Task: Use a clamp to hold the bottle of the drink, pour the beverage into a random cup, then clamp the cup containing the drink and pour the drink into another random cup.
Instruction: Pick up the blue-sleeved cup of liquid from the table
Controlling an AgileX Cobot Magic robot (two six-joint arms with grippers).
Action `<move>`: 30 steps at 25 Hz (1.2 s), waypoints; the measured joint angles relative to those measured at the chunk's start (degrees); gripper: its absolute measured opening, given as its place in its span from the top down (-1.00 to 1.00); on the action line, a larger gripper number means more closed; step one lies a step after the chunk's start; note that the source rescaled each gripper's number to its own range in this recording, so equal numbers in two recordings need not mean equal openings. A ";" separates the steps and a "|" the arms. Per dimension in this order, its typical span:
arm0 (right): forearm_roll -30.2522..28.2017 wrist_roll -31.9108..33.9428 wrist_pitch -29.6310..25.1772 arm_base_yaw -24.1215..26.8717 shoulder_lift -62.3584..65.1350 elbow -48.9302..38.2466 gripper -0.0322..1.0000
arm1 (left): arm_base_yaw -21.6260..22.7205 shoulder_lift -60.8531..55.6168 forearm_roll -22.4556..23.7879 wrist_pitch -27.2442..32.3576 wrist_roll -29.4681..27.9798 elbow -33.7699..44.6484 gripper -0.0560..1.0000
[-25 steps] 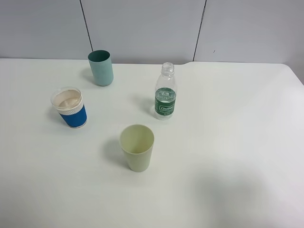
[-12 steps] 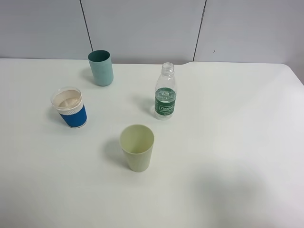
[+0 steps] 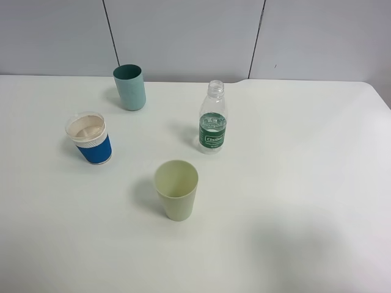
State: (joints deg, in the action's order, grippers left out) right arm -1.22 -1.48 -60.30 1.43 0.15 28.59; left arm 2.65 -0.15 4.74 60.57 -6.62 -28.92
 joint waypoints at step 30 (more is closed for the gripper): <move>0.00 0.00 0.00 0.00 0.00 0.00 -0.55 | -8.99 38.36 -2.19 -18.88 10.40 -1.43 -1.00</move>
State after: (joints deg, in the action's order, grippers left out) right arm -1.22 -1.48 -60.30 1.43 0.15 28.59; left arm -6.33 38.21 2.54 41.69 3.78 -30.35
